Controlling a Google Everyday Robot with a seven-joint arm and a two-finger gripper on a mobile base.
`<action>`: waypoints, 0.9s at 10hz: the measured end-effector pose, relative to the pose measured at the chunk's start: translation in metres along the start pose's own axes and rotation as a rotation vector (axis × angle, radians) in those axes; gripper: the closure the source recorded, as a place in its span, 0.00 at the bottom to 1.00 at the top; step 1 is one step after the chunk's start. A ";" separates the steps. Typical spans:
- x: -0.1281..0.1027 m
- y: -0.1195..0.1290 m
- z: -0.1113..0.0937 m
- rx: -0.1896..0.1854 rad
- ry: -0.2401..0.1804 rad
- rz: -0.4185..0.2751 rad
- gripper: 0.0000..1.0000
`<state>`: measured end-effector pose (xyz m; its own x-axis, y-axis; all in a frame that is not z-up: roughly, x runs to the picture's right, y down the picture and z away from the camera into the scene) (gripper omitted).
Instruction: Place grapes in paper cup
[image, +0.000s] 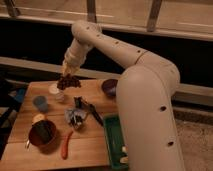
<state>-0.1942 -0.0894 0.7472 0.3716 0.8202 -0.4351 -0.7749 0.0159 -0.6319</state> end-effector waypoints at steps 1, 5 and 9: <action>-0.010 0.014 0.009 -0.003 -0.009 -0.033 1.00; -0.044 0.051 0.041 -0.015 -0.017 -0.135 1.00; -0.065 0.061 0.066 -0.032 -0.002 -0.174 1.00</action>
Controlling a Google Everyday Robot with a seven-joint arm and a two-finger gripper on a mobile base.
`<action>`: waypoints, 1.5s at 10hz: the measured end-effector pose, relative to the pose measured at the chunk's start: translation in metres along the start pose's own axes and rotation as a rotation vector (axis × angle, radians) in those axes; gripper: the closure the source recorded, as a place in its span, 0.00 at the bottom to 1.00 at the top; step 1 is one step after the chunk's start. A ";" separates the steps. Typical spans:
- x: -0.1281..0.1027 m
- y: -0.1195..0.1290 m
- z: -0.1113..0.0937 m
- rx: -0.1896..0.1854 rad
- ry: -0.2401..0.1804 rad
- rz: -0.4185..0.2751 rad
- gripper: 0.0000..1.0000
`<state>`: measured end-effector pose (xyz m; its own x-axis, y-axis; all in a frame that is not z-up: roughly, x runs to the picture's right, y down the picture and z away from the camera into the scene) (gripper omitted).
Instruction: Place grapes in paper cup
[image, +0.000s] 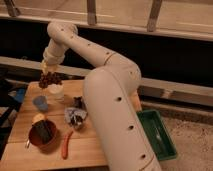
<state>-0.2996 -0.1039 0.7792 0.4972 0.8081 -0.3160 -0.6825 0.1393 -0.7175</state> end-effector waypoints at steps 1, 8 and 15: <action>-0.002 -0.002 0.004 -0.004 0.003 -0.001 1.00; -0.006 -0.031 0.017 -0.006 0.034 0.045 0.68; 0.009 -0.038 0.031 -0.023 0.071 0.072 0.20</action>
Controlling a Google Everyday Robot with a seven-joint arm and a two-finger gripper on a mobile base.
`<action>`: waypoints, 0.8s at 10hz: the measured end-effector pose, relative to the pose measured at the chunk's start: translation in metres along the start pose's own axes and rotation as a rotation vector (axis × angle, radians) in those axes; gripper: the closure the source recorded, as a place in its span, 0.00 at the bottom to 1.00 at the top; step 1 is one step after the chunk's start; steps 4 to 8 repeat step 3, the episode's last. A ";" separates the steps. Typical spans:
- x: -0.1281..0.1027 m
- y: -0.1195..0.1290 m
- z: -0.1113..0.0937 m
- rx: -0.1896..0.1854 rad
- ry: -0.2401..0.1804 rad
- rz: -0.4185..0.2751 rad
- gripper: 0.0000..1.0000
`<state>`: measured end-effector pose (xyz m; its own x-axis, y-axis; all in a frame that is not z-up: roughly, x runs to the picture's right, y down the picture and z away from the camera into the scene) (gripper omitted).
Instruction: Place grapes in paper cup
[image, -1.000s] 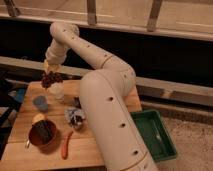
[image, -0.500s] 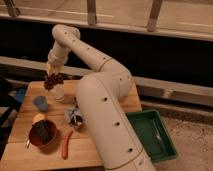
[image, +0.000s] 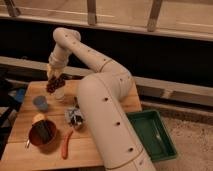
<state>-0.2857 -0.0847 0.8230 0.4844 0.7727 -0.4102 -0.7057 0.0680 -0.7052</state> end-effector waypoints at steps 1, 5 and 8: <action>0.000 0.000 -0.001 0.000 -0.002 0.000 0.20; 0.000 0.000 -0.001 0.000 -0.002 0.000 0.20; 0.000 0.000 -0.001 0.000 -0.002 0.000 0.20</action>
